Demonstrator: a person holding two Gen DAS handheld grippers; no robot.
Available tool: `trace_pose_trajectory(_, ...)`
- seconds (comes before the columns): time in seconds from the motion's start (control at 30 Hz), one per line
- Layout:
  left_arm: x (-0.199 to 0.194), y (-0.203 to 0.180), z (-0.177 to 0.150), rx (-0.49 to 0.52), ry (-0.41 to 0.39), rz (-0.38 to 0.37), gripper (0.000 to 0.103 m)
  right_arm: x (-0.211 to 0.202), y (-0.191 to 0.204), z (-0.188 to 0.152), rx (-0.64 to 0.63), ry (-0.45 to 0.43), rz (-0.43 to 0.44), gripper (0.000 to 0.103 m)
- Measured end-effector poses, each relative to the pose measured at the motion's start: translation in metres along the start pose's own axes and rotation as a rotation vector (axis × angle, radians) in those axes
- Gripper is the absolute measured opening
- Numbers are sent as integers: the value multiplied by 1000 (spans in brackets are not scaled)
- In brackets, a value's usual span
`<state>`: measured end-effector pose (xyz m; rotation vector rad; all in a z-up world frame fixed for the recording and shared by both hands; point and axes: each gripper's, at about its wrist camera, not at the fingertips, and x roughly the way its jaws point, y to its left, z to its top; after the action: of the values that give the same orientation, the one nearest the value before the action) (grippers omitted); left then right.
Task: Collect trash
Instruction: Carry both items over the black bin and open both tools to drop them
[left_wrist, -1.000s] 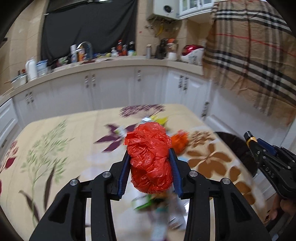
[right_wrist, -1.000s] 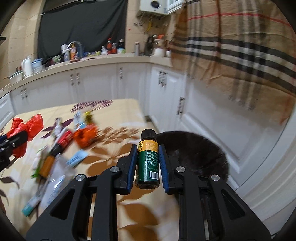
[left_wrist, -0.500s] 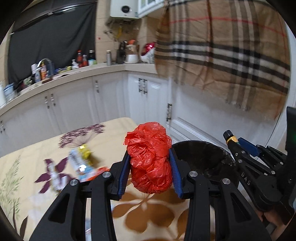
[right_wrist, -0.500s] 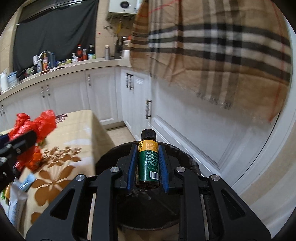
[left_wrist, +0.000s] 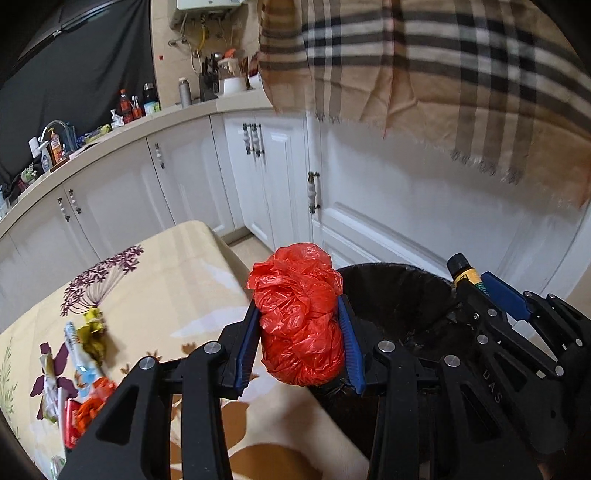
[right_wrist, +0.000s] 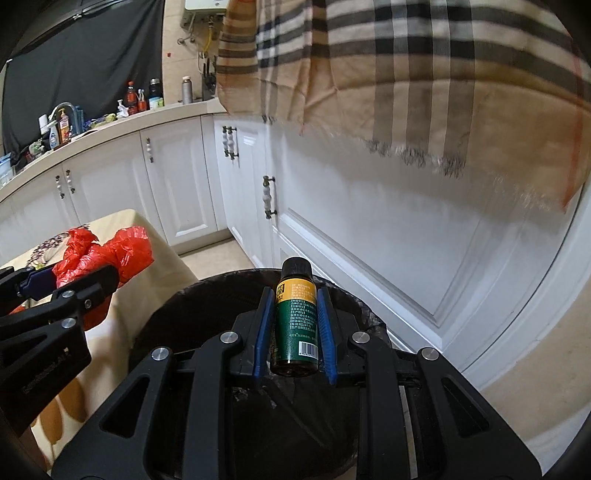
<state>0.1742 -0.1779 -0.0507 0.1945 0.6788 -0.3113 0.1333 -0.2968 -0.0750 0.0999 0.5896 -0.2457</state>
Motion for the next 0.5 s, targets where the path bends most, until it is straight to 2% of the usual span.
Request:
trace_pose_trajectory(0.1,14,-5,1,14,30,14,41,13,-4,-2,11,19,-2,23)
trace_pose_trajectory(0.23,28,-8,4,17,92,-4,42,29,-7,-5,20,45,-1,23)
trace_pose_trajectory(0.4,32,-9,6,25,106,7,48,37,-10,-6,41,57,2,30)
trace_pose_trajectory(0.5,30,-8,5,21,99,17,52,39,-12,-4,40,53,-5,30)
